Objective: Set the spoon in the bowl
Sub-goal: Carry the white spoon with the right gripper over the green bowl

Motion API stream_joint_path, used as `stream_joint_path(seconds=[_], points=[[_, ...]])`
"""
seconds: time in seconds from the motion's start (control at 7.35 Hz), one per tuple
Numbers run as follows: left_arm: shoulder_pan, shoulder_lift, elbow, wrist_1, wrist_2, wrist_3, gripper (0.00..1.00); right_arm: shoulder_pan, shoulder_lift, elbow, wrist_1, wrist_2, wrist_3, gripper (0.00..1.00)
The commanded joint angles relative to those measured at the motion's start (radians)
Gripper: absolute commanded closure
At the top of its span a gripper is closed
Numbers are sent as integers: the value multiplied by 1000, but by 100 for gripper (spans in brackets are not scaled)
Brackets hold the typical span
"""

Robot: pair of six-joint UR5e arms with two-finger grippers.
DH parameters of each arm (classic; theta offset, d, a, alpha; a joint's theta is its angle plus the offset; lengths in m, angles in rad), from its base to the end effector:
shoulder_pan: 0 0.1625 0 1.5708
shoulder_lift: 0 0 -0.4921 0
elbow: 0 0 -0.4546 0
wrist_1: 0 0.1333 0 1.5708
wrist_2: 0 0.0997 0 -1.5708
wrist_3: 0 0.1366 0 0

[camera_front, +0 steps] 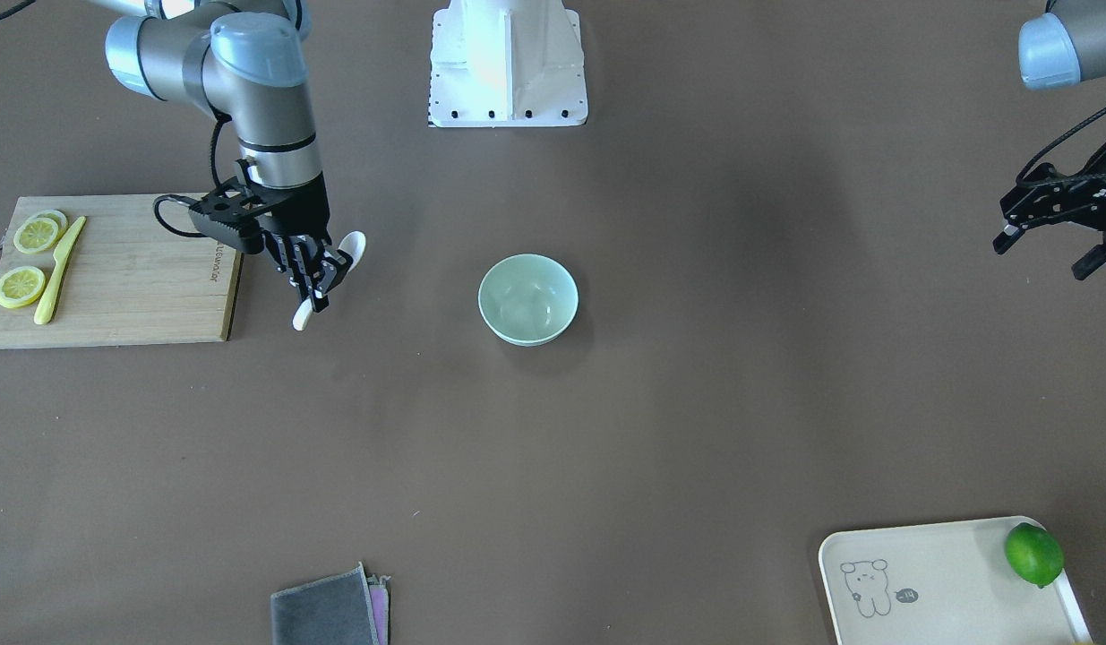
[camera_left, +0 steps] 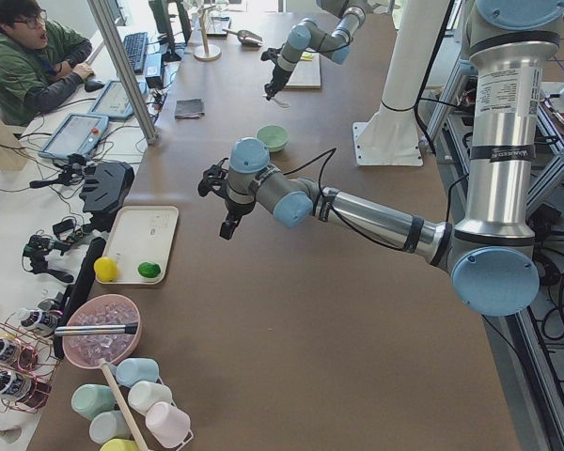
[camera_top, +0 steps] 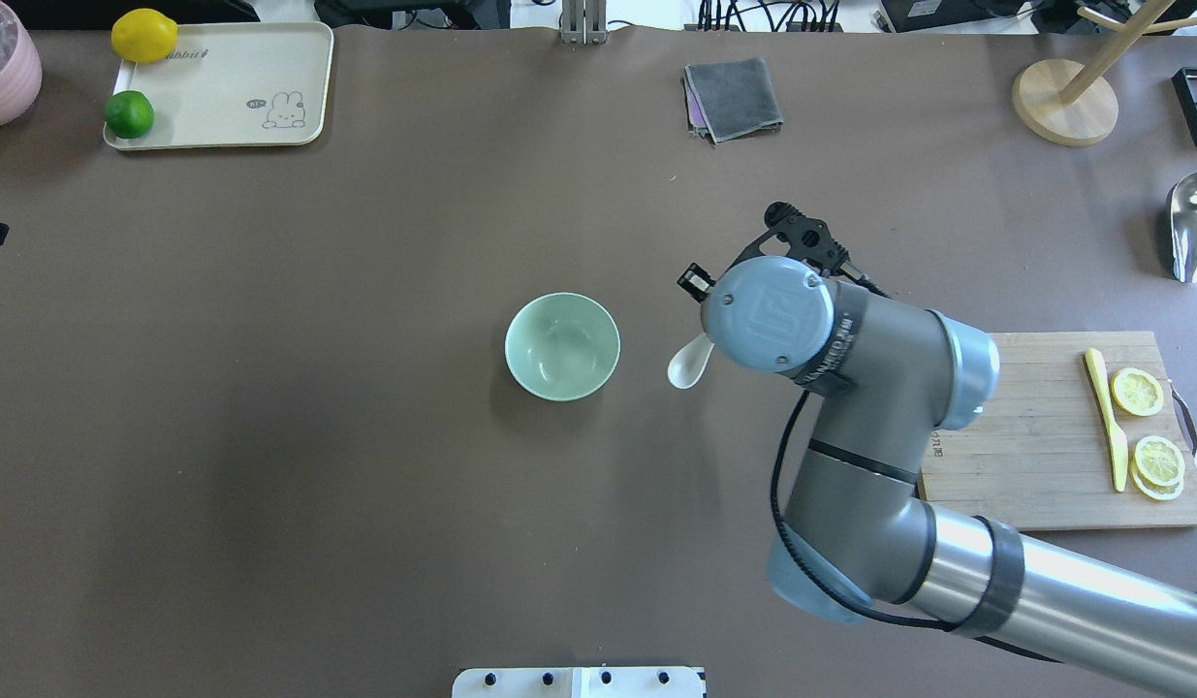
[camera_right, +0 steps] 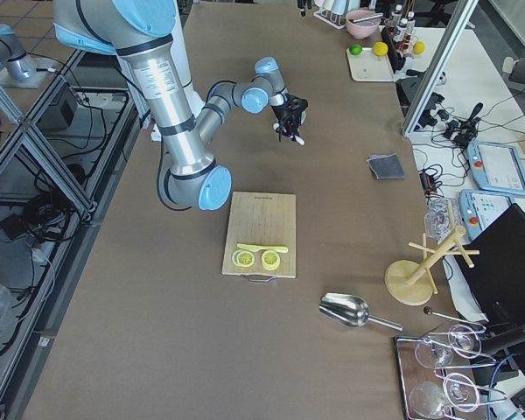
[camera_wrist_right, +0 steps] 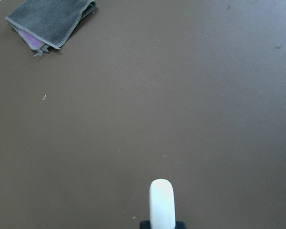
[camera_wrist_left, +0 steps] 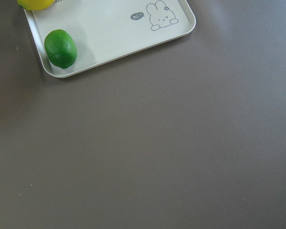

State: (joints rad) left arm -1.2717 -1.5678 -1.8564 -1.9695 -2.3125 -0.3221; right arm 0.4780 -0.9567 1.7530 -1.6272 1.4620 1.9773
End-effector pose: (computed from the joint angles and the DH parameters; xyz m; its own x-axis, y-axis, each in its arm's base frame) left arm 0.1305 -0.5625 0.5433 0.6219 0.3568 -0.6971 -0.0338 0.9016 0.4313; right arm -0.6126 -0.4842 0.2728 0.3958 0.6477 0.6510 -0.7390 0.6455 -0.1929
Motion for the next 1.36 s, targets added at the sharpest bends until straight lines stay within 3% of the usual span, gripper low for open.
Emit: stream_joint_path(seconds=[0.0, 0.41, 0.54, 0.68, 0.95, 1.09, 1.22], points=[[0, 0, 3, 0, 1, 0, 2, -33, 197, -203, -31, -47, 127, 100], [2, 0, 14, 0, 1, 1, 2, -78, 219, -214, -37, -106, 144, 100], [3, -3, 28, 0, 1, 1, 2, -81, 216, -207, -43, -109, 108, 72], [3, -6, 32, -2, 1, 3, 2, -84, 225, -204, -72, -114, 24, 6], [3, -6, 31, -2, 1, 3, 2, -81, 216, -128, -108, -126, -107, 0], [3, -6, 29, -2, 1, 3, 2, -41, 190, -48, -135, -77, -238, 0], [2, -6, 31, 0, -1, 6, 2, 44, 86, 80, -141, 74, -388, 0]])
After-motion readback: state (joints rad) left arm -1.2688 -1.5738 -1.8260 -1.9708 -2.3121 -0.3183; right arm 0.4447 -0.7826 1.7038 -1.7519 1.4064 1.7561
